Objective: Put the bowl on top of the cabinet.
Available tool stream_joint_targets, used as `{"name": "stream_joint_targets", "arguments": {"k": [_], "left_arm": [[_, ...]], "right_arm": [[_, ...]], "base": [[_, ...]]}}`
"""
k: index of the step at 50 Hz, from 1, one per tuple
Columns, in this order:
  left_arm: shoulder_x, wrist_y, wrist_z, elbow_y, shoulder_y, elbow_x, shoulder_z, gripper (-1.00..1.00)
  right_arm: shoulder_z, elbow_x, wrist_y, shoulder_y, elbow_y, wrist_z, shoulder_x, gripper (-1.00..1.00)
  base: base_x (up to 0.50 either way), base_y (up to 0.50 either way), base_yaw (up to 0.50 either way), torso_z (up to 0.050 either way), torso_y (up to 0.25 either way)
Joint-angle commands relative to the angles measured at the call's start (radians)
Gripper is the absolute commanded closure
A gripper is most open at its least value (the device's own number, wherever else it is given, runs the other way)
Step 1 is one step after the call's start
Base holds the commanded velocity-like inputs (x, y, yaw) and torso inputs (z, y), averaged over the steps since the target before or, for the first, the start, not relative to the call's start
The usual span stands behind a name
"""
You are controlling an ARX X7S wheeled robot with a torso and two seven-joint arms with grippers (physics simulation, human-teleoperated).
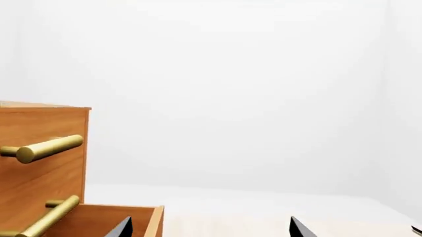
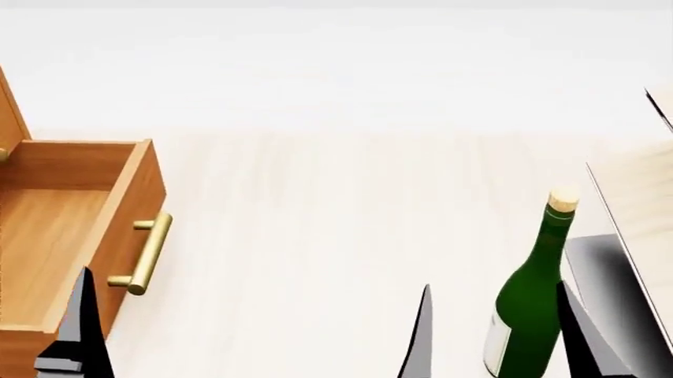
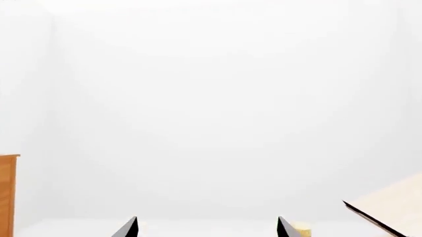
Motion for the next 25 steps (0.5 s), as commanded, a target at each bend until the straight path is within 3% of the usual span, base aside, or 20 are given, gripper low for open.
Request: {"name": "stream_joint_targets", "arguments": {"k": [1, 25], "left_arm": [[-0.014, 0.005, -0.011, -0.002, -0.002, -0.025, 0.002, -1.0], [-0.046, -0.007, -0.029, -0.002, -0.012, -0.042, 0.032, -1.0]], "right_arm": [[-0.014, -0.024, -0.04, -0.01, 0.01, 0.009, 0.006, -1.0], [-0.016, -0.003, -0.051, -0.008, 0.011, 0.023, 0.025, -1.0]], "base": [[0.0, 0.0, 0.0, 0.05, 0.0], [0.0, 0.0, 0.0, 0.05, 0.0]]}}
